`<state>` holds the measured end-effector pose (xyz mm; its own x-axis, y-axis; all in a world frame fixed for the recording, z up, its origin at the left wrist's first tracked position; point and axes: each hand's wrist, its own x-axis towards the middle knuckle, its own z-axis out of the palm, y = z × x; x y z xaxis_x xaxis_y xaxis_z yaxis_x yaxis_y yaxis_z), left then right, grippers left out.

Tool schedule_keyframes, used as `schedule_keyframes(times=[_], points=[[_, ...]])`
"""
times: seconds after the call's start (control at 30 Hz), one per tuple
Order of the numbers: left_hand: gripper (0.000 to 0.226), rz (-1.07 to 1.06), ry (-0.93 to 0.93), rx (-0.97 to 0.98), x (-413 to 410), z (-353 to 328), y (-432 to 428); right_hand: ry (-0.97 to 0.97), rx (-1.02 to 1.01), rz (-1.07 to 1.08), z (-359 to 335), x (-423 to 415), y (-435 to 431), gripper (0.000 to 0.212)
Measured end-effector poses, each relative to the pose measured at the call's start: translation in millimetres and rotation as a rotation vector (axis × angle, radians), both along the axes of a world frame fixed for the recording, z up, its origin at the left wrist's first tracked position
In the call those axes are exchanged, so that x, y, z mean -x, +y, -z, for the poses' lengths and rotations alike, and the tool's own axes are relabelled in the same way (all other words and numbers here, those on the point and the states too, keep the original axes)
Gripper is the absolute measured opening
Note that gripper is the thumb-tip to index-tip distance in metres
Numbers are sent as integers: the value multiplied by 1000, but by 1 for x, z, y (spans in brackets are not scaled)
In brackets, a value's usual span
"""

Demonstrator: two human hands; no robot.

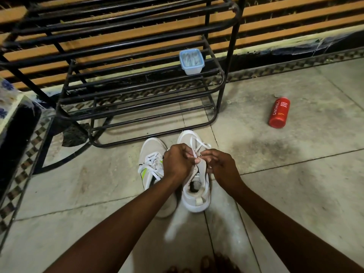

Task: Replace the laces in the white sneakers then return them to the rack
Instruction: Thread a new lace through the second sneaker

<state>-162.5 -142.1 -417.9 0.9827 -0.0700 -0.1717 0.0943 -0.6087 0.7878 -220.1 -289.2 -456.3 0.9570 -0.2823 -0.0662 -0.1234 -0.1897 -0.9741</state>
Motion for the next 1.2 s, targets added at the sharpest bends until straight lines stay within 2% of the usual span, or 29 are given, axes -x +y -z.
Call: schedule_keyframes(times=[0.13,0.23,0.3,0.4,0.47,0.5,0.53,0.6,0.63,0.67,0.7,0.73,0.8,0.83,0.87,0.9,0.97,1.03,1.07,1.13,1.17,1.2], points=[[35,-15,-24,-9,-1,-1,5,-57,246,-52,-5,-9,5,17],[40,-13,-28,-29,-2,0,8,-1,320,-74,-5,-17,2,21],[41,-4,-19,-55,-3,1,10,-56,360,-73,-5,-19,0,17],[40,69,-28,-126,-4,1,13,-175,428,31,-8,-17,1,13],[39,130,-11,-194,-7,-1,14,-207,402,134,-11,-16,1,13],[39,150,12,-211,-9,-1,15,-187,307,201,-14,-18,0,13],[40,164,36,-219,-11,-2,15,-135,104,275,-18,-23,-3,14],[47,186,59,-232,-13,-2,16,-16,-518,371,-31,-33,-7,26],[50,196,63,-236,-13,-2,17,13,-711,369,-35,-37,-11,32],[52,200,62,-241,-12,-1,17,19,-723,315,-39,-40,-17,35],[53,202,58,-250,-10,-1,17,-9,-547,213,-39,-42,-25,34],[53,207,53,-262,-9,0,16,-68,-204,69,-39,-42,-32,29],[51,212,37,-277,-7,3,15,-150,652,-380,-39,-36,-40,6],[50,216,27,-282,-6,3,15,-145,974,-597,-35,-34,-43,4],[49,221,15,-291,-5,3,15,-158,1164,-737,-32,-33,-43,7],[48,228,6,-300,-5,3,15,-215,1219,-743,-33,-31,-41,6],[47,235,3,-308,-6,4,15,-337,1106,-495,-36,-28,-36,11],[42,238,4,-317,-6,3,14,-375,828,-98,-45,-28,-30,15],[35,241,-2,-330,-6,2,14,-337,563,64,-47,-29,-27,16],[33,245,-17,-359,-5,1,13,-154,-297,248,-55,-36,-21,21],[36,248,-25,-361,-4,1,13,-76,-551,256,-56,-36,-21,26],[38,249,-29,-361,-3,1,13,-16,-536,210,-54,-34,-24,30]])
